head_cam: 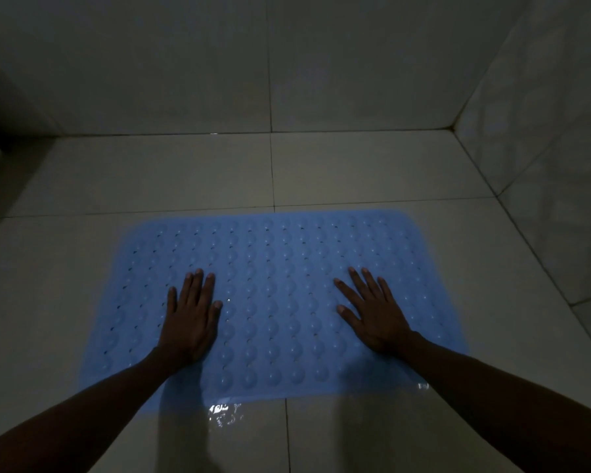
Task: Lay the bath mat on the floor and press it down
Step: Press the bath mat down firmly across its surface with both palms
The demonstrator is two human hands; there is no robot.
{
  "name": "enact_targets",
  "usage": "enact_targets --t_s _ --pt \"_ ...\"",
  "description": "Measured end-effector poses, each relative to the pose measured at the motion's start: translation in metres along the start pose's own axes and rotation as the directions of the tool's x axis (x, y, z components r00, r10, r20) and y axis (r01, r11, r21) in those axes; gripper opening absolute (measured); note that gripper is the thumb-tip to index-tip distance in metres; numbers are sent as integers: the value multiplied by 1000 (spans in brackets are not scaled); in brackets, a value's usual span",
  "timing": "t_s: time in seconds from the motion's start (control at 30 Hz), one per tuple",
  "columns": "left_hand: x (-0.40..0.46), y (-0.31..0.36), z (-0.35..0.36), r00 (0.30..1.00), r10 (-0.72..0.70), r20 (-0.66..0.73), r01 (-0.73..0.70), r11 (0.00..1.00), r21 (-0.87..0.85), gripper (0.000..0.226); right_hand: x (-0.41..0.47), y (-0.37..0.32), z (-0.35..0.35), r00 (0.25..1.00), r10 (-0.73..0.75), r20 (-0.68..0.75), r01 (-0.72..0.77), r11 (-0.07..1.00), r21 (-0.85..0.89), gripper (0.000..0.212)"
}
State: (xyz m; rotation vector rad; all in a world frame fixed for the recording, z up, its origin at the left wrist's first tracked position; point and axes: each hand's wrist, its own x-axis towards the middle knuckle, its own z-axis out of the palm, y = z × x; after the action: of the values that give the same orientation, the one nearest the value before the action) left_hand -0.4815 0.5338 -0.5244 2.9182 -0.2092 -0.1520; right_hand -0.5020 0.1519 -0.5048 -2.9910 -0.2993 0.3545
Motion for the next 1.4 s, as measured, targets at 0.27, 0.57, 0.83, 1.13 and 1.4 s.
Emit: enact_targets --t_s 0.27,0.57,0.83,1.13,1.4 --pt "-2 -1 -2 1000 3 -3 -3 1000 -3 68 2 0 1 1000 10 22 -10 1000 -3 62" --pt "-11 -8 -6 1000 4 12 -4 1000 -7 73 -7 -11 13 999 31 -22 -31 999 -27 58" --pt "-12 -5 -4 1000 -9 27 9 1000 -13 71 -9 -10 15 999 41 -21 -42 999 -27 59" --pt "-18 -3 -2 1000 -4 30 4 1000 1 70 -14 -5 19 998 31 -49 -34 998 -56 58" --pt "-16 -5 -3 998 -14 57 12 999 31 73 -19 -7 18 998 22 -51 -24 999 -36 58"
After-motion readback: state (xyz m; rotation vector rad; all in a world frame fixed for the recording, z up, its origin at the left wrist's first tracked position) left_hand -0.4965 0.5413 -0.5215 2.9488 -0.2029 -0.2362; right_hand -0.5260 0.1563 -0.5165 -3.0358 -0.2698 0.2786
